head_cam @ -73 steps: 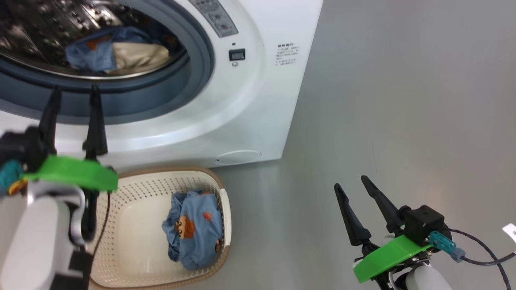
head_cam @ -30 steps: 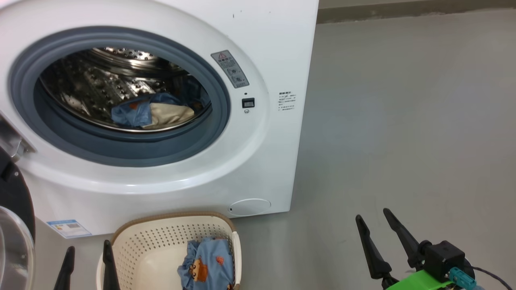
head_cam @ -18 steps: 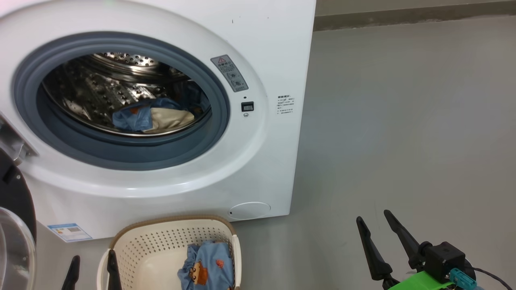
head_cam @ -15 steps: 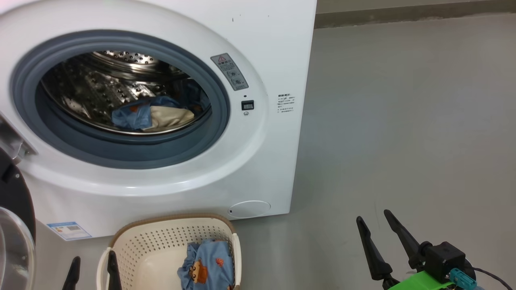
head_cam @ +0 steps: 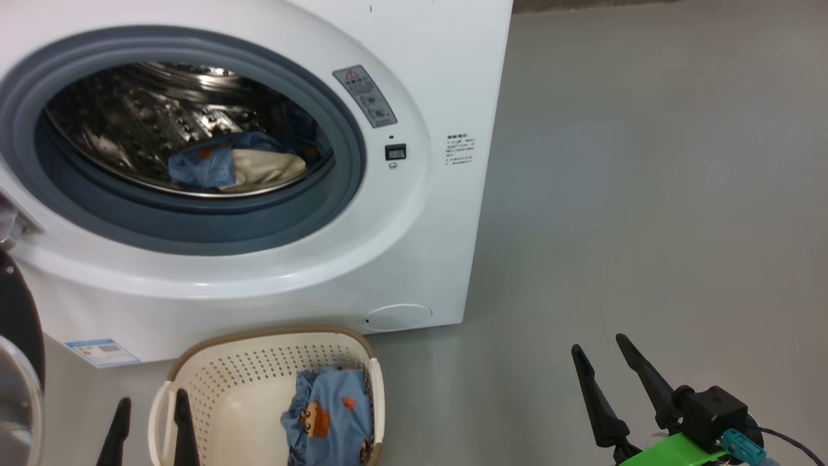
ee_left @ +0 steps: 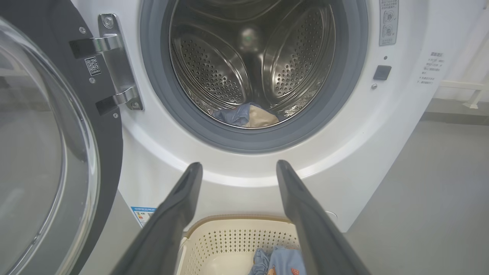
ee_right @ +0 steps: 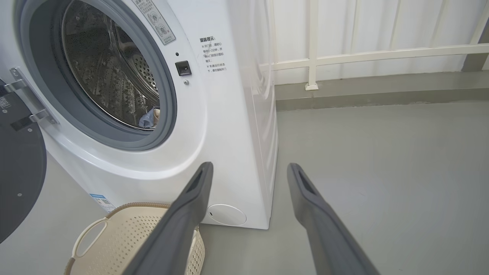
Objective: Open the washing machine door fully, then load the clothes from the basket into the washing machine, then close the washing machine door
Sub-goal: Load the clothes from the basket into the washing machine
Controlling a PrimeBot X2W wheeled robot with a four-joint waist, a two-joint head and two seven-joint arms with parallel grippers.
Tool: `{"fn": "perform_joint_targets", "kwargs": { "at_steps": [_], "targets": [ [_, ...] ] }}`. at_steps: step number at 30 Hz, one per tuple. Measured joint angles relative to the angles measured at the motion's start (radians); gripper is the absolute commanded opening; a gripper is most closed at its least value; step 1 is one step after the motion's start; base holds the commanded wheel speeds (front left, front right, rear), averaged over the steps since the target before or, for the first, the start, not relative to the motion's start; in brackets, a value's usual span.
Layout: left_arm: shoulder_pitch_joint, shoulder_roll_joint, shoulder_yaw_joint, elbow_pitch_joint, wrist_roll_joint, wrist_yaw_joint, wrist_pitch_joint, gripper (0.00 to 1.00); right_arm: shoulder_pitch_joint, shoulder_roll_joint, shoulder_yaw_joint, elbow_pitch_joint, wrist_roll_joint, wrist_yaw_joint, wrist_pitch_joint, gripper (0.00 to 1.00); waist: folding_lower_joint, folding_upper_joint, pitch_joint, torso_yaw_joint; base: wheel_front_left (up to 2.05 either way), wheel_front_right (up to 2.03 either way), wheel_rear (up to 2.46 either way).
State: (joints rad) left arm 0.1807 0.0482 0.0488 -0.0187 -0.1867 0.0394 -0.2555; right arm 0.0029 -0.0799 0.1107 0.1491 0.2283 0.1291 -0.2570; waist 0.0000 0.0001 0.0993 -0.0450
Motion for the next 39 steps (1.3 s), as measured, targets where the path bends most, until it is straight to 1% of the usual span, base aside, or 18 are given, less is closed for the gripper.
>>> {"fn": "perform_joint_targets", "kwargs": {
  "at_steps": [3, 4, 5, 6, 13, 17, 21, 27, 35, 39],
  "targets": [
    [-0.048, -0.001, -0.009, 0.044, 0.004, -0.02, 0.0, 1.0, -0.003, 0.001, 0.0, -0.003, 0.0, 0.0, 0.0, 1.0, 0.0, 0.0, 0.02, -0.001, 0.0, 0.0, 0.0],
    [-0.048, -0.001, -0.009, 0.044, 0.004, -0.02, 0.0, 1.0, -0.003, 0.001, 0.0, -0.003, 0.0, 0.0, 0.0, 1.0, 0.0, 0.0, 0.02, -0.001, 0.0, 0.0, 0.0],
    [-0.092, -0.001, -0.015, 0.084, 0.004, -0.034, 0.0, 1.0, -0.006, 0.002, 0.002, -0.003, 0.0, 0.0, 0.0, 1.0, 0.0, 0.0, 0.036, -0.003, 0.0, 0.0, 0.0],
    [-0.092, -0.001, -0.015, 0.084, 0.004, -0.034, 0.0, 1.0, -0.006, 0.002, 0.002, -0.003, 0.0, 0.0, 0.0, 1.0, 0.0, 0.0, 0.036, -0.003, 0.0, 0.0, 0.0],
    [-0.27, 0.005, -0.044, 0.254, -0.004, -0.08, 0.009, 1.0, -0.055, 0.004, 0.007, -0.009, 0.0, 0.0, 0.0, 1.0, 0.0, 0.0, 0.11, -0.013, 0.0, 0.0, 0.0],
    [-0.378, 0.022, -0.049, 0.35, -0.011, -0.098, 0.009, 1.0, -0.078, 0.004, 0.006, -0.015, -0.007, 0.0, 0.0, 1.0, 0.0, 0.0, 0.164, -0.023, 0.0, 0.0, 0.0],
    [-0.461, 0.039, -0.054, 0.468, -0.015, -0.107, 0.009, 1.0, -0.108, 0.005, 0.005, -0.027, -0.007, 0.0, 0.0, 1.0, 0.0, 0.0, 0.22, -0.036, 0.0, 0.0, 0.0],
    [-0.606, 0.042, -0.066, 0.649, -0.03, -0.127, 0.008, 1.0, -0.153, 0.008, 0.006, -0.048, -0.018, 0.0, 0.0, 1.0, 0.0, 0.0, 0.324, -0.061, 0.0, 0.0, 0.0],
    [-0.747, 0.053, -0.081, 0.847, -0.052, -0.145, 0.009, 1.0, -0.205, 0.014, 0.006, -0.068, -0.03, 0.0, 0.0, 1.0, 0.0, 0.0, 0.446, -0.091, 0.0, 0.0, 0.0],
    [-0.796, 0.055, -0.082, 0.949, -0.083, -0.158, 0.021, 1.0, -0.22, 0.018, 0.009, -0.073, -0.03, 0.0, 0.0, 1.0, 0.0, 0.0, 0.501, -0.108, 0.0, 0.0, 0.0]
  ]
}}
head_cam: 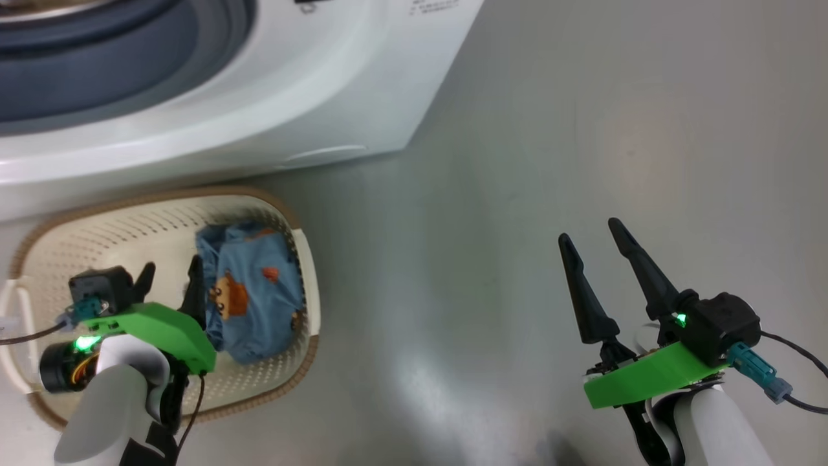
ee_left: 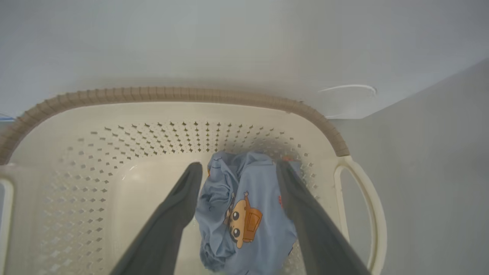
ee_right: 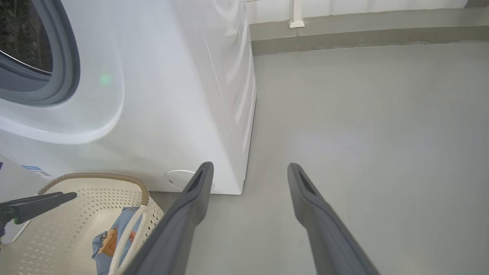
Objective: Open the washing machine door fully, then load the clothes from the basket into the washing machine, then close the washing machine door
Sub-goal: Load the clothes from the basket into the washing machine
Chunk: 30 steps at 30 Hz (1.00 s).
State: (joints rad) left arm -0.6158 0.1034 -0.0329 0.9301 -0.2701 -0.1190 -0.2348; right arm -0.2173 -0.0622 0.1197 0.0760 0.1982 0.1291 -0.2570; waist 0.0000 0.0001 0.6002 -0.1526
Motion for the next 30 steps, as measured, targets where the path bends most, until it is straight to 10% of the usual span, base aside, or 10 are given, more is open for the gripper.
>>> {"fn": "perform_joint_targets", "kwargs": {
  "at_steps": [30],
  "targets": [
    [-0.184, 0.083, -0.227, 0.246, -0.135, -0.01, 0.095, 1.0, -0.056, 0.01, 0.02, -0.021, 0.006, 0.0, 0.0, 1.0, 0.0, 0.0, 0.22, -0.067, 0.0, 0.0, 0.0]
  ]
}}
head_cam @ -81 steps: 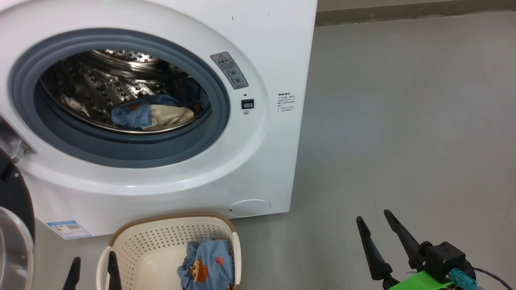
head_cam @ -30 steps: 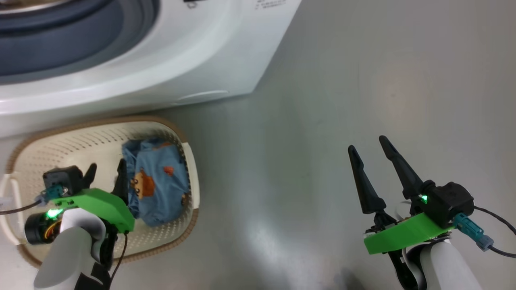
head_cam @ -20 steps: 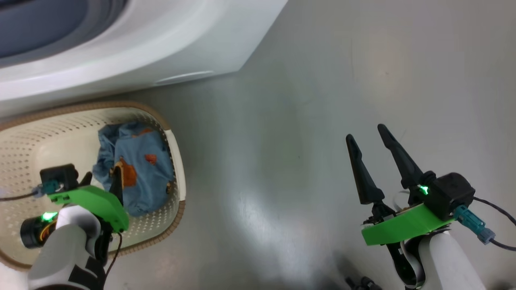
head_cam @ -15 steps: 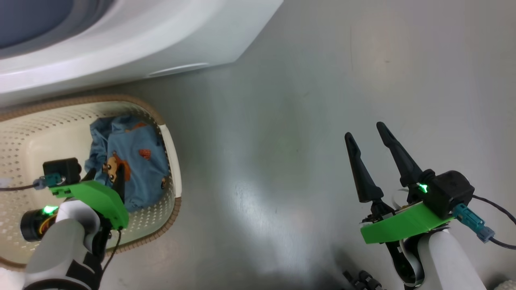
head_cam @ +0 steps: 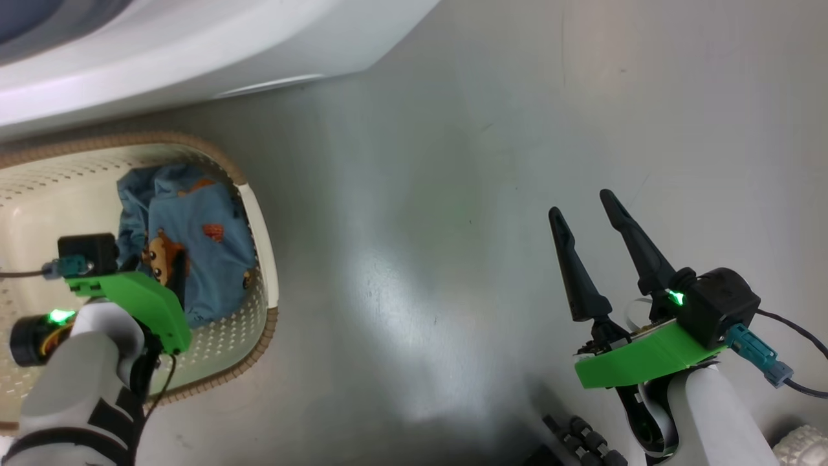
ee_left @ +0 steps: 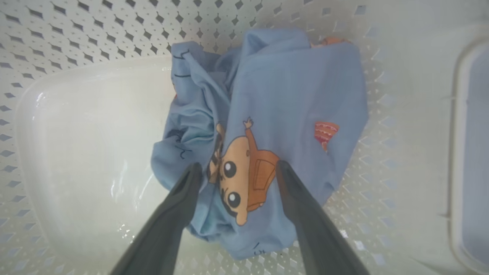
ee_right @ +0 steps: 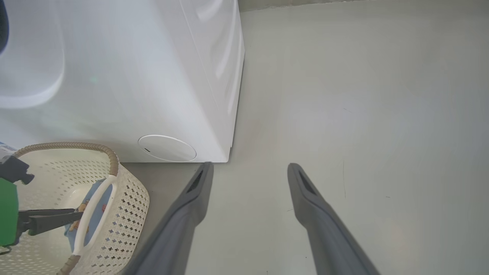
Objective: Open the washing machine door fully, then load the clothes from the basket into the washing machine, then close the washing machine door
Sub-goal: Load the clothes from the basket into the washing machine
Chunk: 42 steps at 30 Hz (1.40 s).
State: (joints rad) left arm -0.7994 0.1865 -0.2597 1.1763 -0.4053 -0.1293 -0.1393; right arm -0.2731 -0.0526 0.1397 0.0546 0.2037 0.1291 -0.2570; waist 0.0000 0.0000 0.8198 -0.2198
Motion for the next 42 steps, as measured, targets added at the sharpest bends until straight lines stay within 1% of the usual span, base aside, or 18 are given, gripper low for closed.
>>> {"fn": "perform_joint_targets", "kwargs": {
  "at_steps": [7, 15, 19, 20, 21, 25, 29, 37, 42],
  "targets": [
    [-0.051, 0.029, -0.028, 0.022, -0.02, 0.0, 0.0, 1.0, -0.002, 0.001, 0.003, -0.008, 0.002, 0.0, 0.0, 1.0, 0.0, 0.0, 0.038, -0.006, 0.0, 0.0, 0.0],
    [-0.1, 0.026, -0.086, 0.018, -0.061, 0.0, 0.02, 1.0, -0.017, 0.001, 0.008, -0.015, 0.018, 0.0, 0.0, 1.0, 0.0, 0.0, 0.082, -0.012, 0.0, 0.0, 0.0],
    [-0.11, 0.028, -0.099, 0.011, -0.086, 0.0, 0.032, 1.0, -0.02, 0.001, 0.01, -0.015, 0.021, 0.0, 0.0, 1.0, 0.0, 0.0, 0.089, -0.014, 0.0, 0.0, 0.0],
    [-0.114, 0.029, -0.102, 0.01, -0.097, 0.0, 0.035, 0.56, -0.022, 0.001, 0.01, -0.015, 0.023, 0.0, 0.0, 1.0, 0.0, 0.0, 0.09, -0.015, 0.0, 0.0, 0.0],
    [-0.117, 0.029, -0.106, 0.009, -0.108, 0.0, 0.037, 0.0, -0.023, 0.001, 0.011, -0.015, 0.026, 0.0, 0.0, 1.0, 0.0, 0.0, 0.091, -0.016, 0.0, 0.0, 0.0],
    [-0.123, 0.033, -0.134, 0.003, -0.135, 0.0, 0.056, 0.0, -0.034, 0.001, 0.01, -0.013, 0.028, 0.0, 0.0, 1.0, 0.0, 0.0, 0.087, -0.018, 0.0, 0.0, 0.0],
    [-0.122, 0.033, -0.155, -0.012, -0.174, 0.0, 0.044, 0.0, -0.037, 0.001, 0.005, -0.011, 0.028, 0.0, 0.0, 1.0, 0.0, 0.0, 0.072, -0.014, 0.0, 0.0, 0.0],
    [-0.072, 0.033, -0.186, -0.058, -0.24, 0.0, -0.069, 0.0, -0.037, 0.001, 0.004, -0.004, 0.026, 0.0, 0.0, 1.0, 0.0, 0.0, 0.017, 0.012, 0.0, 0.0, 0.0],
    [-0.02, 0.032, -0.193, -0.097, -0.259, 0.0, -0.108, 0.0, -0.037, 0.001, 0.003, 0.013, 0.01, 0.0, 0.0, 1.0, 0.0, 0.0, -0.031, 0.037, 0.0, 0.0, 0.0]
  ]
}}
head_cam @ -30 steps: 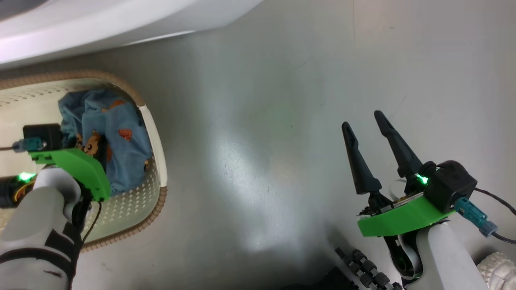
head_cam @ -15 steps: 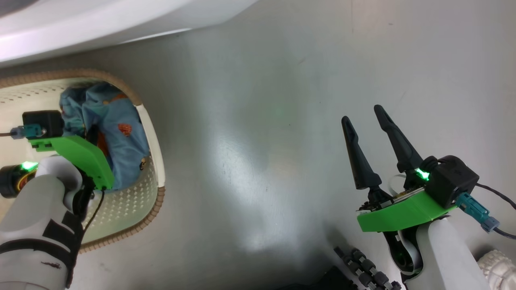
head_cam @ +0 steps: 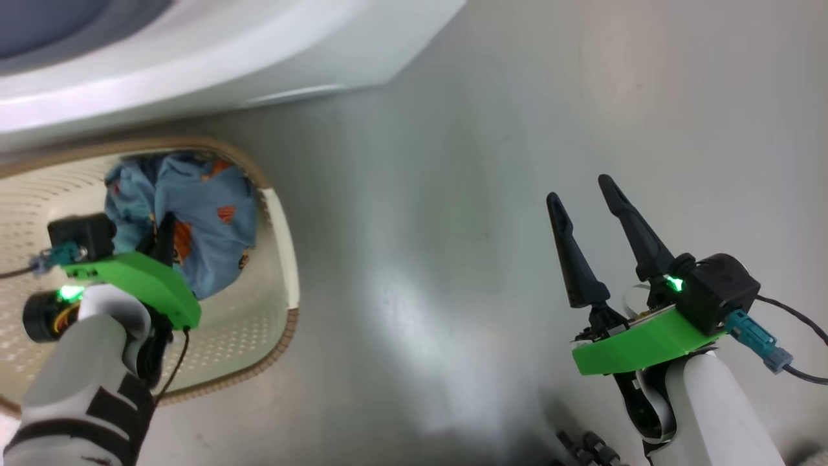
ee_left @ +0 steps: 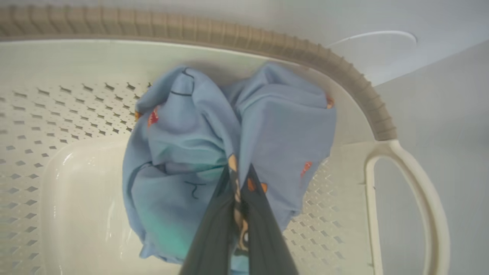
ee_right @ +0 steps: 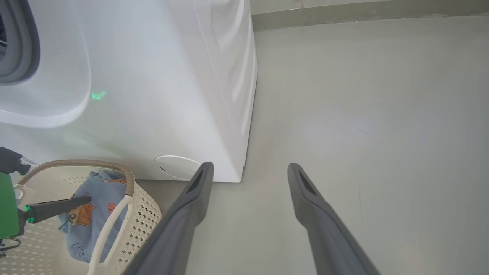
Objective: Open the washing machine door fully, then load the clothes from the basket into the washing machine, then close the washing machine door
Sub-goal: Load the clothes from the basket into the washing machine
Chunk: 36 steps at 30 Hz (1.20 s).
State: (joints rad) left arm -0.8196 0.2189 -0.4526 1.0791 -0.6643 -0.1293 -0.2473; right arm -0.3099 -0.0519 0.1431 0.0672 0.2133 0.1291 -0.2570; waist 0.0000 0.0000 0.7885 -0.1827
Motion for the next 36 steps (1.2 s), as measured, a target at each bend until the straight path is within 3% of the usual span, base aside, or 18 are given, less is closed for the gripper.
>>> {"fn": "perform_joint_targets", "kwargs": {
  "at_steps": [5, 16, 36],
  "targets": [
    [0.065, 0.002, 0.065, -0.107, 0.002, 0.006, -0.001, 0.0, 0.001, -0.003, -0.001, 0.013, -0.018, 0.0, 0.0, 1.0, 0.0, 0.0, -0.056, 0.029, 0.0, 0.0, 0.0],
    [0.309, -0.02, 0.258, -0.443, 0.146, 0.062, -0.003, 0.0, 0.026, -0.019, 0.003, 0.054, -0.017, 0.0, 0.0, 1.0, 0.0, 0.0, -0.199, 0.084, 0.0, 0.0, 0.0],
    [0.644, -0.125, 0.504, -0.95, 0.367, 0.063, -0.004, 0.0, 0.14, -0.037, 0.011, 0.085, -0.01, 0.0, 0.0, 1.0, 0.0, 0.0, -0.487, 0.131, 0.0, 0.0, 0.0]
  ]
}}
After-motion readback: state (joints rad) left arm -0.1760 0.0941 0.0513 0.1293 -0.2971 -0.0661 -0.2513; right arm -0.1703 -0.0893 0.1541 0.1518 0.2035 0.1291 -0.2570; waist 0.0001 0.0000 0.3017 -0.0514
